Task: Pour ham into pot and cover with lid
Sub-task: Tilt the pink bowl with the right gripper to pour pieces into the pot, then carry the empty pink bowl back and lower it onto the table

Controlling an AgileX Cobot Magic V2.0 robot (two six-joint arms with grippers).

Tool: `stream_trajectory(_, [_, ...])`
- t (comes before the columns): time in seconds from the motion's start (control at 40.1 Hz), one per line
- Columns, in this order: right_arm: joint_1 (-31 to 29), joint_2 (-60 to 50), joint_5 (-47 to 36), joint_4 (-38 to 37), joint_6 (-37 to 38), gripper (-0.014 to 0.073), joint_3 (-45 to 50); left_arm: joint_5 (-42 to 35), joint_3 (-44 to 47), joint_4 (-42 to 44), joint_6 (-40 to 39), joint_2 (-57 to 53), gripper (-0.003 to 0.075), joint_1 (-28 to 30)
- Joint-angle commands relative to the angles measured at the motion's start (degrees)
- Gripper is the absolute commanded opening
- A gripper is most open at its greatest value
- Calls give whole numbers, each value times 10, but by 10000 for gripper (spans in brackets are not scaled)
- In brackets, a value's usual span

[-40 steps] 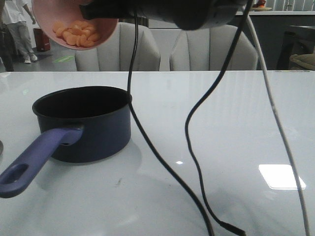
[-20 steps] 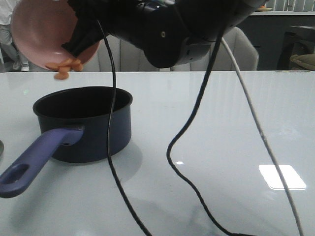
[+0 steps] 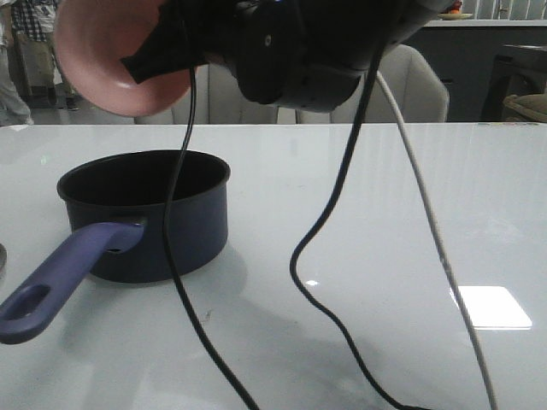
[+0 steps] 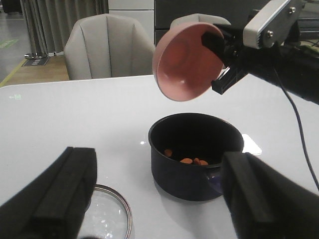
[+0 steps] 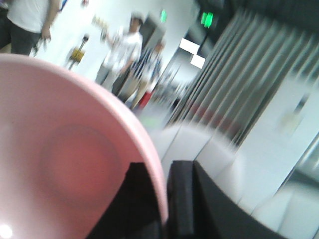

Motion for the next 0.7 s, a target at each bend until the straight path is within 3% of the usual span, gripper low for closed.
stream_trajectory(0.0, [-3, -58, 92, 49, 71, 137, -31, -42, -15, -1, -5, 8, 552, -4])
stream_trajectory(0.324, [-33, -143, 450, 142, 74, 137, -46, -42, -15, -1, -5, 8, 552, -4])
stream_trajectory(0.674, [-193, -229, 728, 145, 74, 137, -45, -42, -15, -1, -5, 8, 552, -4])
